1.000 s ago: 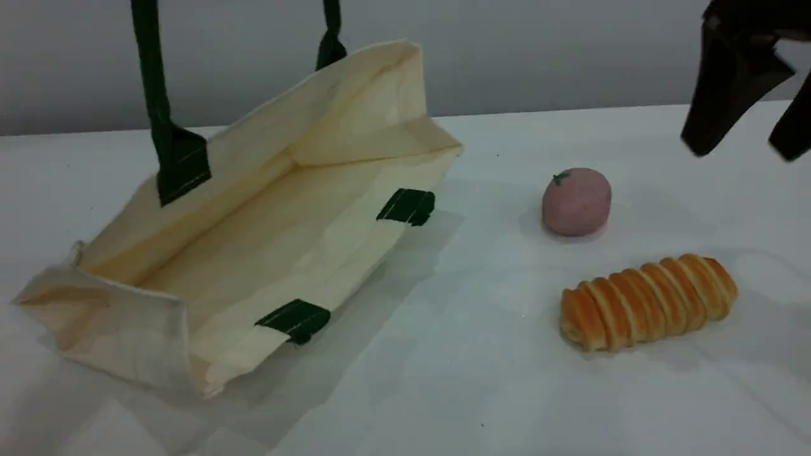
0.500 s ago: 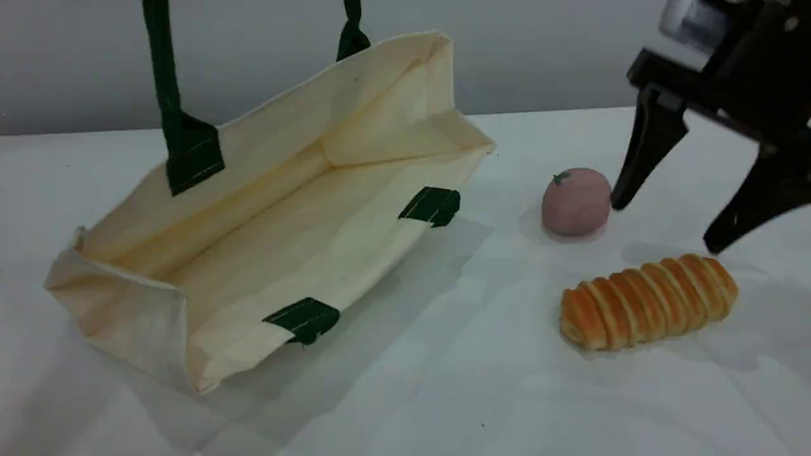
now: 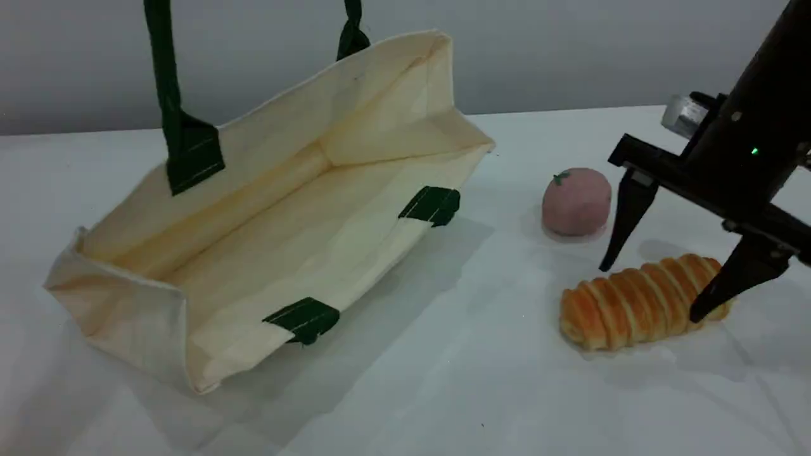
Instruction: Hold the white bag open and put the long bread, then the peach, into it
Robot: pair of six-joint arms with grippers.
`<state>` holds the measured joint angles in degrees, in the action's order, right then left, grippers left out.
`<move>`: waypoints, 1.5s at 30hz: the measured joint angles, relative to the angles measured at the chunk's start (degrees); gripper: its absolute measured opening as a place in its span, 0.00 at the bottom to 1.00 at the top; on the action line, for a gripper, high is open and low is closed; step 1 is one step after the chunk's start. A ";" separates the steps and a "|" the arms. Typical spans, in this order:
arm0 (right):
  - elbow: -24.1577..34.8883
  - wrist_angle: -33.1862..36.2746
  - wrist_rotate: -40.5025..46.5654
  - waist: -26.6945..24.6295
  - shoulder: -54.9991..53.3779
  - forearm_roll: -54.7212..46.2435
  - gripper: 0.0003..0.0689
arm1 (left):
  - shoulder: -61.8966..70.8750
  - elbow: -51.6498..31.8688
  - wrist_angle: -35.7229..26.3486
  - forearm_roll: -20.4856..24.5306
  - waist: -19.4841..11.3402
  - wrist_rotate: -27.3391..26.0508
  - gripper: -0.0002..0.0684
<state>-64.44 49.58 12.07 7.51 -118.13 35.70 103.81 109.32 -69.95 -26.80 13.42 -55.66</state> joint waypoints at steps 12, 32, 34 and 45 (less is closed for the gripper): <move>-3.25 -1.45 -0.08 -0.06 -6.86 1.99 0.85 | 0.00 0.00 0.00 -2.03 0.00 -0.91 0.15; -5.79 -4.01 -4.00 -0.01 -9.09 -5.95 0.19 | 0.00 0.00 0.00 -1.88 0.00 -0.91 0.15; -5.79 -4.22 -4.75 -0.01 -9.12 -6.37 0.19 | 0.00 0.00 0.00 -1.88 0.00 -0.91 0.15; -5.74 -7.56 -8.34 -0.13 0.04 -15.34 0.16 | 0.00 0.00 0.00 -1.82 0.00 -0.91 0.15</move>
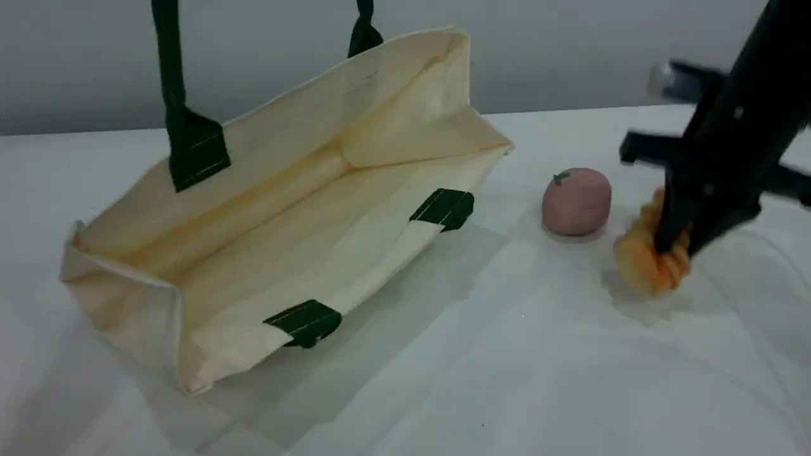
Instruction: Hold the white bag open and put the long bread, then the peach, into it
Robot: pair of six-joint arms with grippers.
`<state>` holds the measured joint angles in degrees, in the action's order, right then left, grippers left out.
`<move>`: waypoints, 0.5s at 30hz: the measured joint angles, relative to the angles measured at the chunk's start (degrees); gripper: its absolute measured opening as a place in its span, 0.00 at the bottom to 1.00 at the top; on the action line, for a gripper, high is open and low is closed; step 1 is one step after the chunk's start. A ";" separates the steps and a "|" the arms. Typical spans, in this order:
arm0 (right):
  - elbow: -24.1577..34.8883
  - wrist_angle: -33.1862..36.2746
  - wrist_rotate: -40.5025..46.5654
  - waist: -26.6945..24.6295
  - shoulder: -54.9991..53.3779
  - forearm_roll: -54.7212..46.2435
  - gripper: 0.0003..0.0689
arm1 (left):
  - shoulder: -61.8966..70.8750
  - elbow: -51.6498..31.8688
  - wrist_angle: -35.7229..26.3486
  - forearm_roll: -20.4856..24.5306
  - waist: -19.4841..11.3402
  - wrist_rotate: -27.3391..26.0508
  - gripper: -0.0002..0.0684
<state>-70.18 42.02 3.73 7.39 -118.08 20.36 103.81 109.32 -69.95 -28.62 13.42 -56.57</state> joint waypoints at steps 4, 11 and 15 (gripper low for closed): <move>0.29 0.27 -2.85 0.11 5.62 0.52 0.15 | 0.00 0.00 0.00 0.20 0.00 0.00 0.15; 4.17 -0.42 -8.82 0.11 16.67 3.99 0.15 | 0.00 0.00 0.00 0.27 0.00 0.00 0.15; 8.22 -2.44 -13.88 2.54 22.75 9.15 0.15 | 0.00 0.00 0.00 0.27 0.00 0.00 0.15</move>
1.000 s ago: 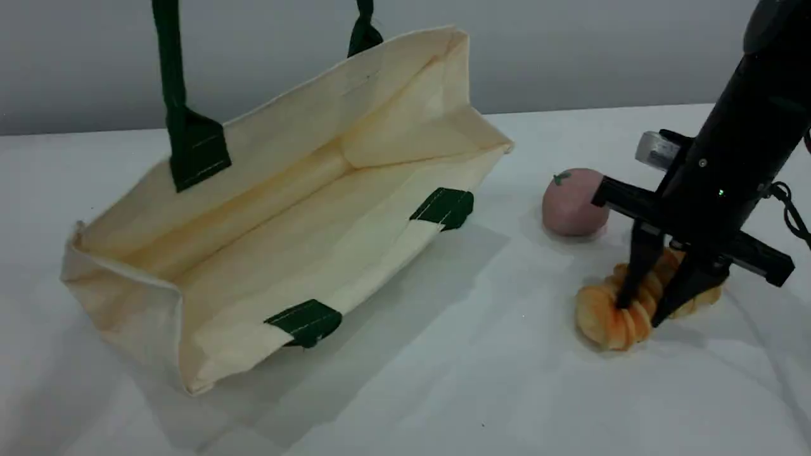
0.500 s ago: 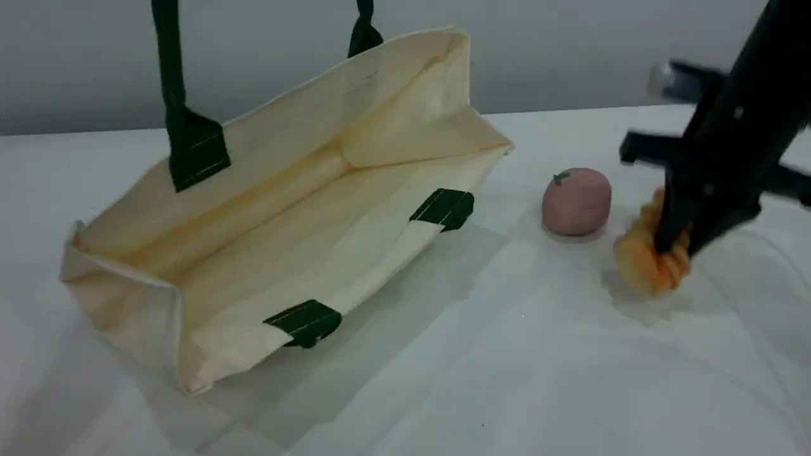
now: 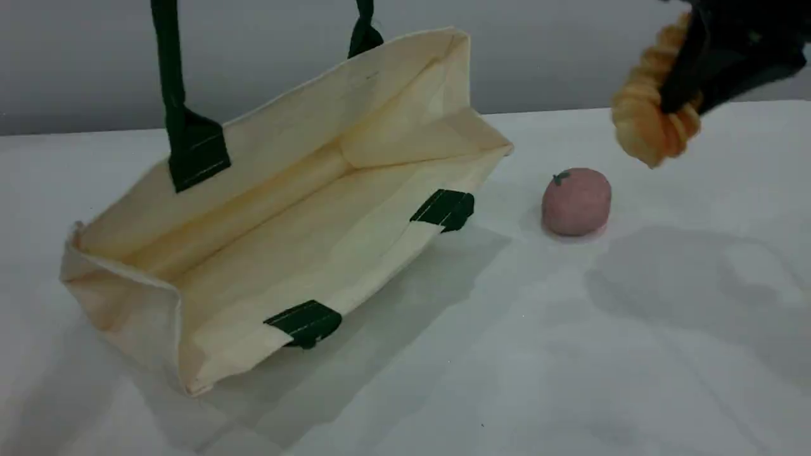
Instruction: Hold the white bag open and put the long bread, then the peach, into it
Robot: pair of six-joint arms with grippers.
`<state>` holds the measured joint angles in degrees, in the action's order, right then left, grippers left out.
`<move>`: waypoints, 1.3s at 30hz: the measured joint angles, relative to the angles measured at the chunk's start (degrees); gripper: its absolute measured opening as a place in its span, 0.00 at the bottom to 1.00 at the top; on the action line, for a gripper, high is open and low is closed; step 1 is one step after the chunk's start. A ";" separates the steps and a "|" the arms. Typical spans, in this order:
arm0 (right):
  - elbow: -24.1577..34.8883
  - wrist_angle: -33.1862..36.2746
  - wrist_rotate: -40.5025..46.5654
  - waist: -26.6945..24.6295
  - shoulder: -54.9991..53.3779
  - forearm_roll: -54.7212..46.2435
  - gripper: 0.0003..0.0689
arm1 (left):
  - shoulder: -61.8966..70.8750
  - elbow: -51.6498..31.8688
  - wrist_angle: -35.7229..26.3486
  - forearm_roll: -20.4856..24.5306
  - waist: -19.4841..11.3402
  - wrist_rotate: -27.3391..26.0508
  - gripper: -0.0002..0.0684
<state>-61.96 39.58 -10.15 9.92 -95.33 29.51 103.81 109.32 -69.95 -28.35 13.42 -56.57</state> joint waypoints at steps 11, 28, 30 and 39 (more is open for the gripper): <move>6.32 -11.40 -8.51 15.20 3.32 14.82 0.14 | 0.00 0.00 0.00 -0.05 0.00 0.00 0.15; 6.24 -25.95 -8.44 28.83 -4.61 20.24 0.14 | 0.00 0.00 0.00 -0.12 -0.08 -1.91 0.15; 5.95 -27.25 -8.63 30.15 -6.89 20.48 0.14 | 0.00 0.00 0.00 -0.26 -0.08 -1.91 0.15; -0.47 -28.92 -10.79 33.00 -15.09 21.46 0.13 | 0.00 0.00 0.00 -0.50 -0.13 -2.21 0.15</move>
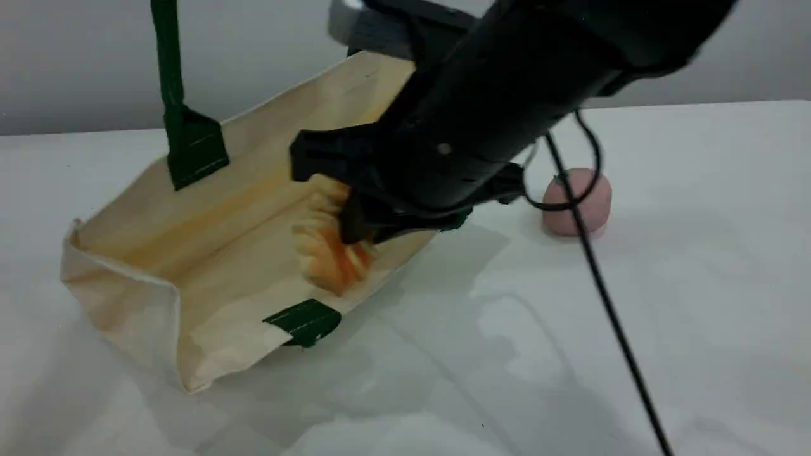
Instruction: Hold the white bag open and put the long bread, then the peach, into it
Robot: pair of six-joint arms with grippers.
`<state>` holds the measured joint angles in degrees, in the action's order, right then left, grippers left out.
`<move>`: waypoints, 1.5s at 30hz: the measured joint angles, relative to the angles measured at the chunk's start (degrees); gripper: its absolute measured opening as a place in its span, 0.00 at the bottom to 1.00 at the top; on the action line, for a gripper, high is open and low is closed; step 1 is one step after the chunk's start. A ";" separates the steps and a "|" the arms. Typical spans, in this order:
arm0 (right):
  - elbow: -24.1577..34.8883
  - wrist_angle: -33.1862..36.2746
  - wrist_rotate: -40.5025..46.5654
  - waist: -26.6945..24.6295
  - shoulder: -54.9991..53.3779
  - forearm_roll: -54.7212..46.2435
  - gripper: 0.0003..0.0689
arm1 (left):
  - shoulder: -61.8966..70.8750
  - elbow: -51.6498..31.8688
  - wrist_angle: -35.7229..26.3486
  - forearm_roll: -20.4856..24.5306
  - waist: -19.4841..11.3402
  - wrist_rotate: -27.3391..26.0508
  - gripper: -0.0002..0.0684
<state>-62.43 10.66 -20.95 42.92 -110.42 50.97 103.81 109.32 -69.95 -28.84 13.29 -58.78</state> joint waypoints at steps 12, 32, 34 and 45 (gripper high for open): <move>-8.72 -0.28 -4.06 0.00 -5.07 1.81 0.13 | 0.00 0.00 0.00 -4.59 0.00 -3.79 0.15; -11.48 0.93 -3.51 -0.06 -10.83 3.55 0.57 | 0.00 0.00 -0.05 -4.11 0.00 -3.79 0.15; -11.77 1.66 -3.51 -0.11 -10.83 4.27 0.72 | 0.00 0.00 -0.05 -4.11 0.00 -3.79 0.15; -11.77 9.38 -4.19 -3.39 -6.18 -3.48 0.89 | 0.00 0.00 -0.05 -4.16 0.00 -3.79 0.15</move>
<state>-74.20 20.03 -25.13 39.52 -116.60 47.50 103.81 109.32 -70.00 -33.00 13.29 -62.58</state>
